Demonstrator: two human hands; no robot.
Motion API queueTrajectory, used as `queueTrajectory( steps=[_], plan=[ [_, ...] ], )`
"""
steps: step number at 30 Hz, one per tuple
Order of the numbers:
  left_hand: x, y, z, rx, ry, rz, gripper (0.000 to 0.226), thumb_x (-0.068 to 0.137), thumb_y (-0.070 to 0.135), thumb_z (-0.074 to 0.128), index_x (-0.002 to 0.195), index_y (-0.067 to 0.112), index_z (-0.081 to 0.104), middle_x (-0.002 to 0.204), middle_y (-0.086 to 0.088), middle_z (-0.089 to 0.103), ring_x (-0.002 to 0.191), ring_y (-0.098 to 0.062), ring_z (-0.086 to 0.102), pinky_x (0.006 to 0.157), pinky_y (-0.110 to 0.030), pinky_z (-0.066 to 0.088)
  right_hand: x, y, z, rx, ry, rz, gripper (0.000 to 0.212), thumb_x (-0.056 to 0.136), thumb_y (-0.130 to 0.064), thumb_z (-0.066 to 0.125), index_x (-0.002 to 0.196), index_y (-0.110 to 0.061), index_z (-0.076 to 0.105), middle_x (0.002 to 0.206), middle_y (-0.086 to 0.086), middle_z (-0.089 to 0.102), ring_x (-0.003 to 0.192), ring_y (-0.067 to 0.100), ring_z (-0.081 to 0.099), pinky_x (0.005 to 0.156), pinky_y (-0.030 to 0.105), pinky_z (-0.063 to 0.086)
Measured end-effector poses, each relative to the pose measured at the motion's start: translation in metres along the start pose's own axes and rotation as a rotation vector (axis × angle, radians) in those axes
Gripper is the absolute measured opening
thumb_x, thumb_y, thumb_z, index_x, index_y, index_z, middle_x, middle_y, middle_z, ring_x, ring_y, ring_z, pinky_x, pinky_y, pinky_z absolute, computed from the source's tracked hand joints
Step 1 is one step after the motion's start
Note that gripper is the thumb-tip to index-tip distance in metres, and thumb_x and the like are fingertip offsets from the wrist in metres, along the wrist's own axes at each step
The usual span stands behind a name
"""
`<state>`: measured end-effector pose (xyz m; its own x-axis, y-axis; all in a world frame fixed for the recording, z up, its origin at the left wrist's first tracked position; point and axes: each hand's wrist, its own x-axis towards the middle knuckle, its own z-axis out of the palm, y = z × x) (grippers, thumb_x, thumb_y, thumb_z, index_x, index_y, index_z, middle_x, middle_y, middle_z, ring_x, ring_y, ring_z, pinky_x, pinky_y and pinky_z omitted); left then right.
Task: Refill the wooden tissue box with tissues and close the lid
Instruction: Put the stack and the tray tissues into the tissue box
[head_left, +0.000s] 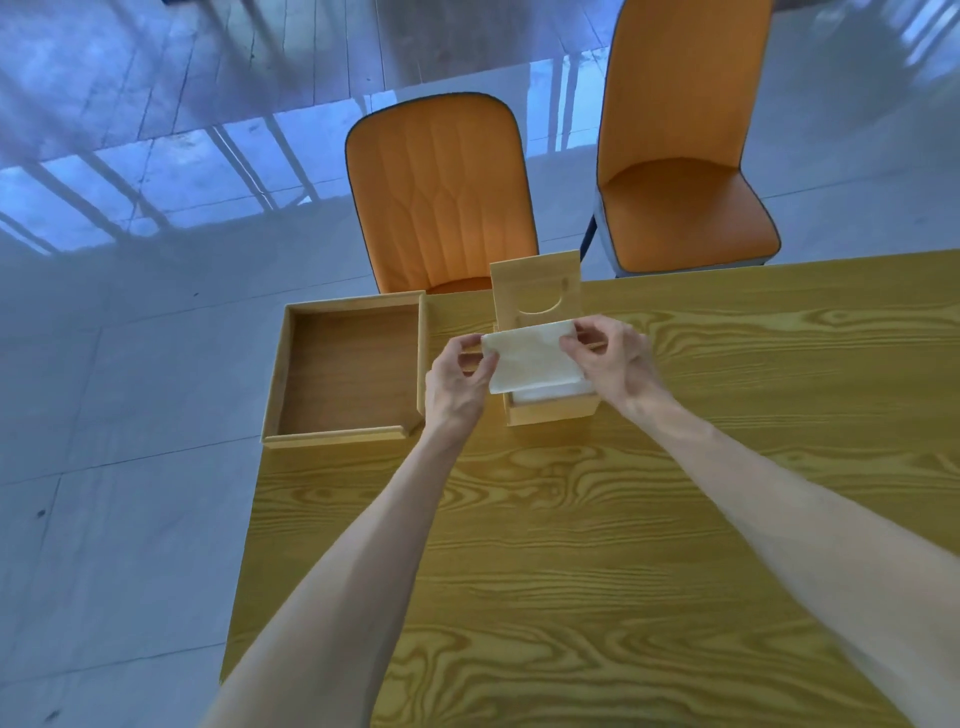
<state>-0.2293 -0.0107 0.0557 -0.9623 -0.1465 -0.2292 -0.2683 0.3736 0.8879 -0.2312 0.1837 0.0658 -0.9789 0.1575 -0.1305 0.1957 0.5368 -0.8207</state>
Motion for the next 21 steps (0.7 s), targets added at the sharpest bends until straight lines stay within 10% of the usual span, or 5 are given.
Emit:
queueTrajectory(
  steps=[21],
  plan=[
    [0.012,0.005,0.035,0.404,0.072,-0.077,0.027,0.091,0.033,0.065,0.117,0.027,0.064,0.108,0.004,0.067,0.089,-0.014,0.059,0.069,-0.030,0.043,0.015,0.029,0.012,-0.304,0.097,0.091,0.032,0.091,-0.035,0.066,0.115,-0.014,0.067,0.105,0.007,0.067,0.092,0.023,0.064,0.070,0.034,0.054]
  ],
)
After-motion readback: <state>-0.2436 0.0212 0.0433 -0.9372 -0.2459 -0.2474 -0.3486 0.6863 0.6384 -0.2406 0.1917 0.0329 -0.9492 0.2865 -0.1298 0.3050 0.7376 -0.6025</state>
